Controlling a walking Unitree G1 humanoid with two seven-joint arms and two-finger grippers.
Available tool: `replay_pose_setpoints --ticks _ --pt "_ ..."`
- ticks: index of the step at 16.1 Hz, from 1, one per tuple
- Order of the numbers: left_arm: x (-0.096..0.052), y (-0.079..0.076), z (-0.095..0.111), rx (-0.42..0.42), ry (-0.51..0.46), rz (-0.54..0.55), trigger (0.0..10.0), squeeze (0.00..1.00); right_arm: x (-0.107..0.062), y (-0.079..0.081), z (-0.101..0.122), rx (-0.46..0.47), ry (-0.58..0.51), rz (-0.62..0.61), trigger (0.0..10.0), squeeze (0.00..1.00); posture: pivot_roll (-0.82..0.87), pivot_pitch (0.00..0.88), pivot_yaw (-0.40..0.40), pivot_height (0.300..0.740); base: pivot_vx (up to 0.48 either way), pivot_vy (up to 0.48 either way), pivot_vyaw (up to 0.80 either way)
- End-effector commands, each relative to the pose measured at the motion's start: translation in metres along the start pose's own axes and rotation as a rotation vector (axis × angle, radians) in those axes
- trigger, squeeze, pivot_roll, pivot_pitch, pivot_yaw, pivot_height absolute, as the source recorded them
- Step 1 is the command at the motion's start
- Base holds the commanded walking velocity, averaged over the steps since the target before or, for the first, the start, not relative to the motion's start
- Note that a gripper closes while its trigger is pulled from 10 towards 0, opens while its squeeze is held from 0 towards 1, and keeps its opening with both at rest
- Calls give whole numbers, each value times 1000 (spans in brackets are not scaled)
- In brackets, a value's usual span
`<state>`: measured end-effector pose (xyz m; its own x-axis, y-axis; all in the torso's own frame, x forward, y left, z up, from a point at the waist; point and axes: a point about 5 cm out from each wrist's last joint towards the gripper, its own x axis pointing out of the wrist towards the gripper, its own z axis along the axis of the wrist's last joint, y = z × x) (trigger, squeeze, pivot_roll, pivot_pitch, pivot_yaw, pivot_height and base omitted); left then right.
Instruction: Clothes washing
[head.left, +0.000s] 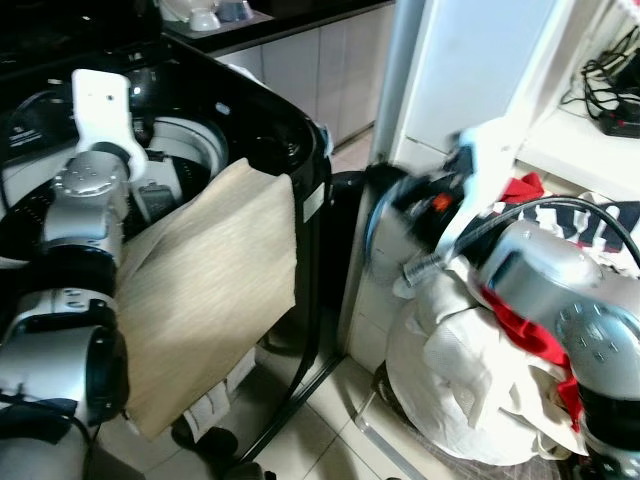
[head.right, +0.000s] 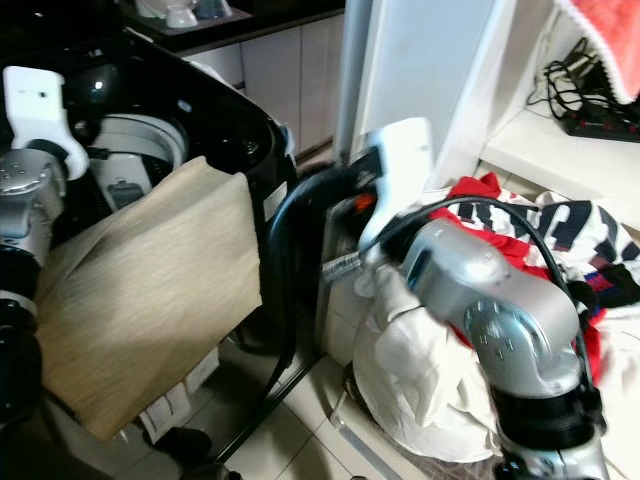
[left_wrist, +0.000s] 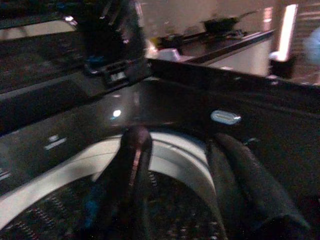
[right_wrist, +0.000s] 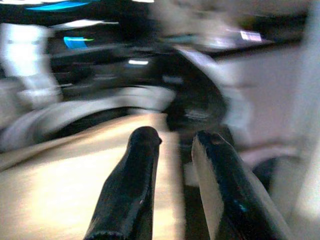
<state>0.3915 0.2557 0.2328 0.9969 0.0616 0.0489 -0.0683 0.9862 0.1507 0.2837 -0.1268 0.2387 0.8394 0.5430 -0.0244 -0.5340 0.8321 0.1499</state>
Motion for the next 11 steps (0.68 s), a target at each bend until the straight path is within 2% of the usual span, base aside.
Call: replay_pose_setpoints --ticks 1,2,3,4,5,6,7,9,11 --pt "1 -14 17 -51 -99 -101 10000 0 -3 -23 2 -60 -2 -183 10000 0 -94 0 27 740 0 0 0" --pt "-7 -41 31 -133 -218 -291 10000 0 -12 -53 -12 -158 106 -408 10000 208 -96 0 30 740 0 0 0" --pt "-19 -67 36 -108 -269 -468 10000 0 -21 -70 -20 -188 157 -501 10000 1000 -96 0 30 740 0 0 0" --pt "-39 -98 34 -36 -291 -677 10000 0 -30 -86 -29 -184 198 -566 10000 1000 -96 0 30 740 0 0 0" --pt "-51 -114 31 14 -292 -776 10000 0 -36 -94 -33 -184 230 -589 10000 1000 -96 0 30 740 0 0 0" --pt "-56 -120 30 43 -289 -818 10000 0 -38 -96 -33 -191 250 -583 10000 1000 -99 0 33 740 0 0 0" --pt "-66 -131 26 84 -275 -910 10000 0 -42 -99 -34 -213 301 -555 10000 1000 -98 0 32 740 0 0 0" --pt "-85 -144 22 52 -235 -1068 10000 0 -51 -107 -31 -264 376 -539 10000 1000 -101 0 33 740 0 0 0" --pt "-94 -147 22 33 -212 -1118 10000 0 -56 -111 -29 -289 408 -532 10000 1000 -101 0 33 740 0 0 0"
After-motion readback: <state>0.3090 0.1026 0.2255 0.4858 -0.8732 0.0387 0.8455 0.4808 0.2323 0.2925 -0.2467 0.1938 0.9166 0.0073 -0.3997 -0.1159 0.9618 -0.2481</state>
